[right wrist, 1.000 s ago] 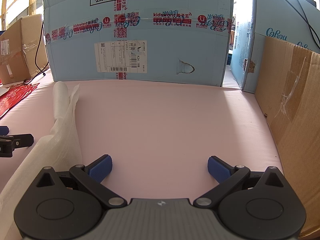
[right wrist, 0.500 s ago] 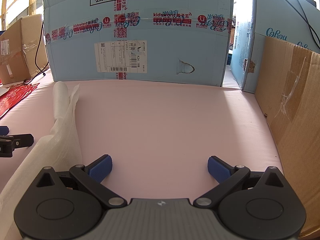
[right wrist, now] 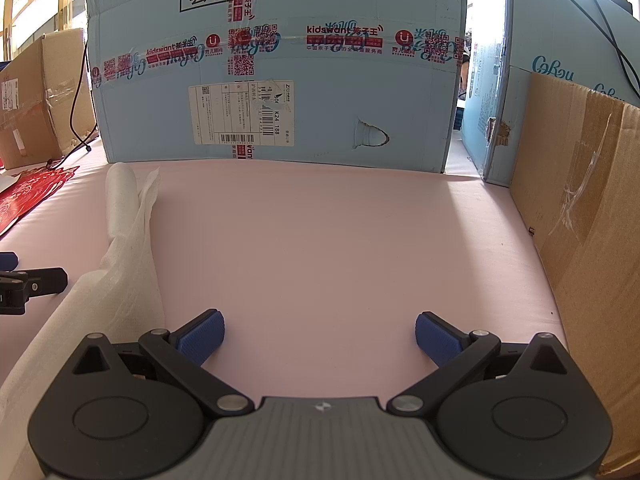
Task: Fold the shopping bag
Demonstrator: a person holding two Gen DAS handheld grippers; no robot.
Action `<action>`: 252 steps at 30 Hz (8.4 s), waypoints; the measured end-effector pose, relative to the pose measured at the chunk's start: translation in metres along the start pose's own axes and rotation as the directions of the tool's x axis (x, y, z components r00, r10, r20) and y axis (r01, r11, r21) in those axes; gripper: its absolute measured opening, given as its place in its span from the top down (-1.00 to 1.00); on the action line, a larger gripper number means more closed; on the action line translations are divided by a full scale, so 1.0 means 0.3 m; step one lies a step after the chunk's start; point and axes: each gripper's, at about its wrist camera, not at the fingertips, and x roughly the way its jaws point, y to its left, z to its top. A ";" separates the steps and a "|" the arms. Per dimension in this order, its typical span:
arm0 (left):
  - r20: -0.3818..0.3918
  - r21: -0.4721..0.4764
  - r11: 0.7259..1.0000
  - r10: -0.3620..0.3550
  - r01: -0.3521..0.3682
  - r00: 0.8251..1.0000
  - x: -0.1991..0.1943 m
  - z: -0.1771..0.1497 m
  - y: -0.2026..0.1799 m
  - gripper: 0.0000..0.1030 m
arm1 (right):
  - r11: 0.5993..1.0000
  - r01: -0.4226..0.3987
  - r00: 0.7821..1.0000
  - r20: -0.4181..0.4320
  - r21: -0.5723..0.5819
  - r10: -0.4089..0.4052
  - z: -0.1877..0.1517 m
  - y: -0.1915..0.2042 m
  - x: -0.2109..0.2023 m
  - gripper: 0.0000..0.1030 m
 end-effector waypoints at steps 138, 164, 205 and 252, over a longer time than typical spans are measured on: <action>0.088 0.868 0.494 -0.275 0.062 0.957 -0.392 -0.317 -0.348 -0.99 | 0.954 -0.278 0.961 0.048 0.113 0.274 -0.112 -0.067 -0.247 -0.97; 0.137 0.229 0.907 -0.389 0.353 0.911 -0.273 -0.042 -0.041 0.94 | 0.817 -0.515 0.853 0.063 0.259 0.518 -0.121 -0.119 -0.225 -0.86; 0.361 -0.188 0.980 0.133 -0.068 0.923 -0.497 -0.212 0.347 0.95 | 0.988 -0.150 0.984 0.104 0.034 0.146 -0.159 -0.110 -0.389 0.98; 0.182 0.495 0.856 -0.273 0.151 0.945 -0.405 -0.267 -0.175 -1.00 | 0.998 -0.050 0.995 0.084 -0.029 0.052 -0.312 -0.082 -0.607 0.91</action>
